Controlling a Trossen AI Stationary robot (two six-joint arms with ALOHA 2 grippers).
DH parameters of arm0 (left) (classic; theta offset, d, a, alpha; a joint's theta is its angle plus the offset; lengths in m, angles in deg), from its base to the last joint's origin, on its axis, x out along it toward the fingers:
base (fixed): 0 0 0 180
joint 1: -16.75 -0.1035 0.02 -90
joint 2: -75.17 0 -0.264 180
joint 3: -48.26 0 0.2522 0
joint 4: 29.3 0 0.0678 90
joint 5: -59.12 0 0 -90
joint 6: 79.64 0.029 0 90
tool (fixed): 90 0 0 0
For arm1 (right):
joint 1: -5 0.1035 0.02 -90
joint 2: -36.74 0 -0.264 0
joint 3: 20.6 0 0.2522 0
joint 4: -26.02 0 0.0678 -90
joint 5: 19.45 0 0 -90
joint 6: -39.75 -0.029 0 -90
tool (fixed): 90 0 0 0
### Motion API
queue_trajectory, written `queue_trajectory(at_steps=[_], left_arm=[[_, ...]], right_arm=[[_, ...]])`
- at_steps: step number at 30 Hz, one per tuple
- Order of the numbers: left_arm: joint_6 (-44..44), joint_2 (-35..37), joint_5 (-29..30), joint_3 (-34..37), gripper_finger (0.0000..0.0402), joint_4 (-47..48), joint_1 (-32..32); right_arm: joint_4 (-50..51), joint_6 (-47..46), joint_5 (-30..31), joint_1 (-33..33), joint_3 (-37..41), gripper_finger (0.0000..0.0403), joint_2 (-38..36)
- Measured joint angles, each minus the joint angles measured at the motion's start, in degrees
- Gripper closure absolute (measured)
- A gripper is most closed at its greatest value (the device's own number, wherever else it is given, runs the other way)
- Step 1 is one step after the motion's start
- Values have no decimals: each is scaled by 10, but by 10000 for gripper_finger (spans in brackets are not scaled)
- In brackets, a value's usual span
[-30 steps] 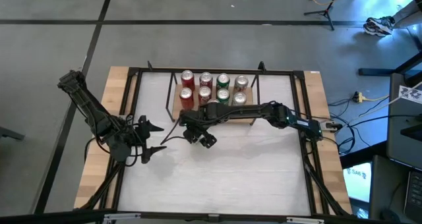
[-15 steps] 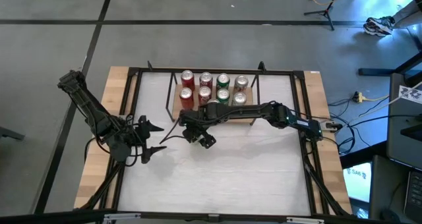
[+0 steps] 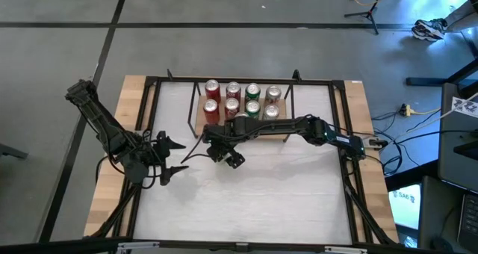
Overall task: Place canned beverage on shelf
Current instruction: Put the light green soda can on the shelf
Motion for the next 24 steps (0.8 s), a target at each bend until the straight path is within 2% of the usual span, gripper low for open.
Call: queue_trajectory(at_steps=[18,24], left_arm=[[0,0,0,0,51,-2,0],[31,0,0,0,51,-64,0]], right_arm=[[0,1,0,0,0,17,0],[0,1,0,0,0,17,0]])
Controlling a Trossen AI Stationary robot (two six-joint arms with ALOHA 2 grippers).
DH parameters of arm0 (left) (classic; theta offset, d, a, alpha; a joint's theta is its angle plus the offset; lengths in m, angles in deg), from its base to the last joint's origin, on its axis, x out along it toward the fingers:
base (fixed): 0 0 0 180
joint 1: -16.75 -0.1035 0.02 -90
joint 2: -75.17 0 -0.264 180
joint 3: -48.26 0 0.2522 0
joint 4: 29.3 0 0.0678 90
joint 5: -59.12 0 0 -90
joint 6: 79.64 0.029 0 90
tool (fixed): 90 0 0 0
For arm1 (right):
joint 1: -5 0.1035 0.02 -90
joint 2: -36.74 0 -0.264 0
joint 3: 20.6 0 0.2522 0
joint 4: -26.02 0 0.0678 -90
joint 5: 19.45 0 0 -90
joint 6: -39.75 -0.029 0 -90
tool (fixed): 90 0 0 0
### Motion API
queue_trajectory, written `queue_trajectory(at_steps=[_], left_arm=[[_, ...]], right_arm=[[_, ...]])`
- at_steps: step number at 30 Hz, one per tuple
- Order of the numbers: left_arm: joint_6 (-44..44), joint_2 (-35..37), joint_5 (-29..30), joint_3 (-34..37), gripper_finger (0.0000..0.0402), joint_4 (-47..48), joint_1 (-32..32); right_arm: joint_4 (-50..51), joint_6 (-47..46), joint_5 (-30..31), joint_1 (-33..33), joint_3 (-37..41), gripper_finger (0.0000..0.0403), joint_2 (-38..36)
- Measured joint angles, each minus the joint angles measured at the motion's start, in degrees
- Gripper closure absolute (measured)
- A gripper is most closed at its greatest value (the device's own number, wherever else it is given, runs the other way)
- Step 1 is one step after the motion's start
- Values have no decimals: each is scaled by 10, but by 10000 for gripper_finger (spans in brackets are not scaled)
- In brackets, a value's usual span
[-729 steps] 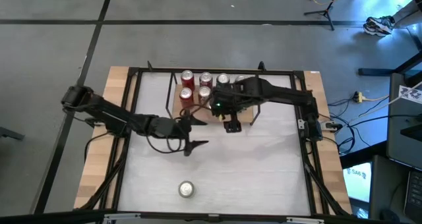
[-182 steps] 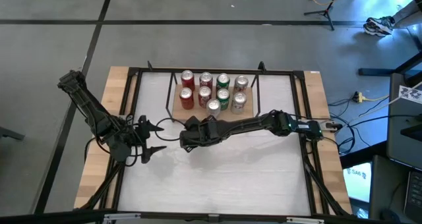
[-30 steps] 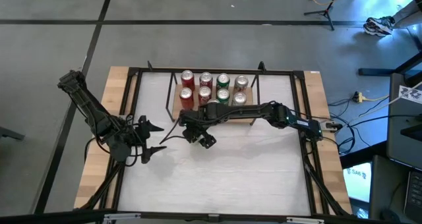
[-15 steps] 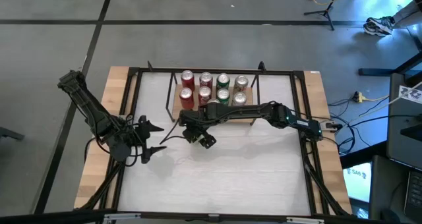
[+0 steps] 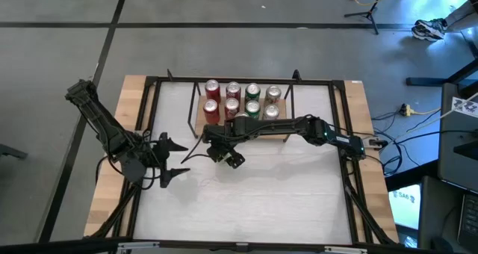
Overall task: Place canned beverage on shelf
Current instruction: Put the light green soda can on the shelf
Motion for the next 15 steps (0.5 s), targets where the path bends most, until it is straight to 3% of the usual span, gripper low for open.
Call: queue_trajectory(at_steps=[9,15], left_arm=[[178,1,-21,0,51,-129,-47],[308,39,-148,0,51,-164,-139]], right_arm=[[0,0,0,0,0,18,0],[0,0,0,0,0,18,0]])
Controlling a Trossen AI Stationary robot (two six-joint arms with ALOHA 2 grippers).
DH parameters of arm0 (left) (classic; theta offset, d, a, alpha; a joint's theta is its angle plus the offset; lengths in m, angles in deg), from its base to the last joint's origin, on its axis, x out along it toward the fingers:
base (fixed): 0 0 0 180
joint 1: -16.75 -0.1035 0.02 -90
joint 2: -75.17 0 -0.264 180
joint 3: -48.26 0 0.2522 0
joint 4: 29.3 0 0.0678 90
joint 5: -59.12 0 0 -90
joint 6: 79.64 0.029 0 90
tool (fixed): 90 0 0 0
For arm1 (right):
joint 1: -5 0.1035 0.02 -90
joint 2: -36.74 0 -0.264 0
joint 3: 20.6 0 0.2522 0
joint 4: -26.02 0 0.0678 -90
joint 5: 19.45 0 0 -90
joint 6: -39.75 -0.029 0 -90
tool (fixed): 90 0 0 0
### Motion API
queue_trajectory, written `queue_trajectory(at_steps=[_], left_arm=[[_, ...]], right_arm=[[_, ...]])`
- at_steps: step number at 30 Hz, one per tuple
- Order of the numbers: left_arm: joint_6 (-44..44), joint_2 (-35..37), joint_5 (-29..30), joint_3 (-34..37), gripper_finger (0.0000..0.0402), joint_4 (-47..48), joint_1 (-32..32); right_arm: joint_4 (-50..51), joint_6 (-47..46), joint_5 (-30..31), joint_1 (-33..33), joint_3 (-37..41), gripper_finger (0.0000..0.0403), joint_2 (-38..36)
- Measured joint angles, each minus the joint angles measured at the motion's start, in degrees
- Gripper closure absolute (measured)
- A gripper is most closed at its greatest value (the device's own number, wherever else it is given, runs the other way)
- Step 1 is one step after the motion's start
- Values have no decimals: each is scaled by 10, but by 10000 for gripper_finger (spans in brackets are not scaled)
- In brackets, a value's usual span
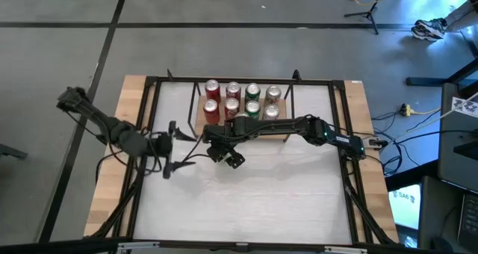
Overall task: Place canned beverage on shelf
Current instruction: Put the light green soda can on the shelf
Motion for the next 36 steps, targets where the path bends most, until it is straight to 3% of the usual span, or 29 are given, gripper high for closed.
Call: queue_trajectory(at_steps=[4,12,20,29,36], left_arm=[[32,63,-44,0,51,21,-44],[38,232,-31,1,51,141,-77],[71,352,-31,100,51,81,-77],[102,447,-23,177,51,45,-77],[146,451,13,183,51,38,-92]], right_arm=[[0,0,0,0,0,18,0],[0,0,0,0,0,18,0],[-1,0,0,0,0,18,0],[-1,0,0,0,0,18,0],[-7,0,0,0,0,18,0]])
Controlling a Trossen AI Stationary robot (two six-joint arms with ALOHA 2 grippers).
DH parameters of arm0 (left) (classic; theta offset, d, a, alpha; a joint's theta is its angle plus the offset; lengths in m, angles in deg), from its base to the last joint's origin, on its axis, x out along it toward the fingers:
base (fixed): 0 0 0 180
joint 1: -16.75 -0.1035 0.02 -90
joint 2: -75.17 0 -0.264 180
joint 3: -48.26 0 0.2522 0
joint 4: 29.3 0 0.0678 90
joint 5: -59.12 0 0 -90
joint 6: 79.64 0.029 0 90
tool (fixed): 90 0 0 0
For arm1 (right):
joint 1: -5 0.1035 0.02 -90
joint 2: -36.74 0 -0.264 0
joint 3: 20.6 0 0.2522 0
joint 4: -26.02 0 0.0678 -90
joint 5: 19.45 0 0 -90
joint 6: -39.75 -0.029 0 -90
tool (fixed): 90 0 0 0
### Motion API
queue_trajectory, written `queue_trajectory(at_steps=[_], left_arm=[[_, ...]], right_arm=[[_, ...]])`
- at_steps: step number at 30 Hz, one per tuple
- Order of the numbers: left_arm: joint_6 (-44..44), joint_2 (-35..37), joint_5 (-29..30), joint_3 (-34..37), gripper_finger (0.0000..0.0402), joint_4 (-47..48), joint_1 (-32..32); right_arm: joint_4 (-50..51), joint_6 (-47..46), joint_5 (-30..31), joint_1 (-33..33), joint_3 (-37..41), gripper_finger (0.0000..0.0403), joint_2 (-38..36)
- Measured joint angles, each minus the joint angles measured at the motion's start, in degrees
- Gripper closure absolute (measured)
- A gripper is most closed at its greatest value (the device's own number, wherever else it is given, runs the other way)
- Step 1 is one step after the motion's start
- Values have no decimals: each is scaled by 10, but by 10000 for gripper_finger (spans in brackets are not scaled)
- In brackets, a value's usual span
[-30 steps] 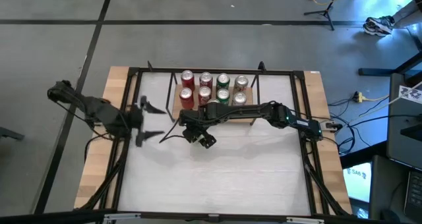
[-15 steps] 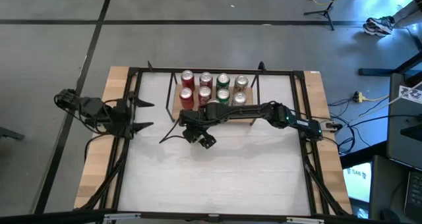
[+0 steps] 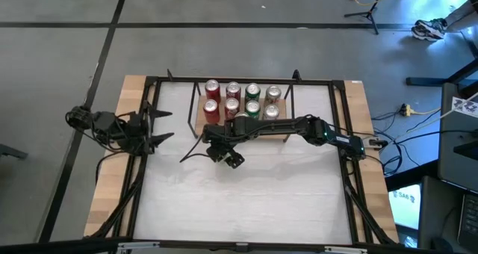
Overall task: Place canned beverage on shelf
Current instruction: Put the light green soda can on the shelf
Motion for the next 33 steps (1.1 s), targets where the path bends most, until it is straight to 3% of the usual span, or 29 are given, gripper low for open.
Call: queue_trajectory(at_steps=[5,13,17,22,33], left_arm=[[13,0,-20,0,51,-7,-20],[16,0,-50,75,51,-115,-59],[13,0,-54,93,51,-115,-80],[-18,0,-104,121,51,-112,-95],[-5,0,-115,147,51,-168,-99]], right_arm=[[-8,0,0,0,0,18,0],[-14,0,0,0,0,18,0],[-18,0,0,0,0,18,0],[-21,0,0,0,0,18,0],[-25,0,0,0,0,17,0]])
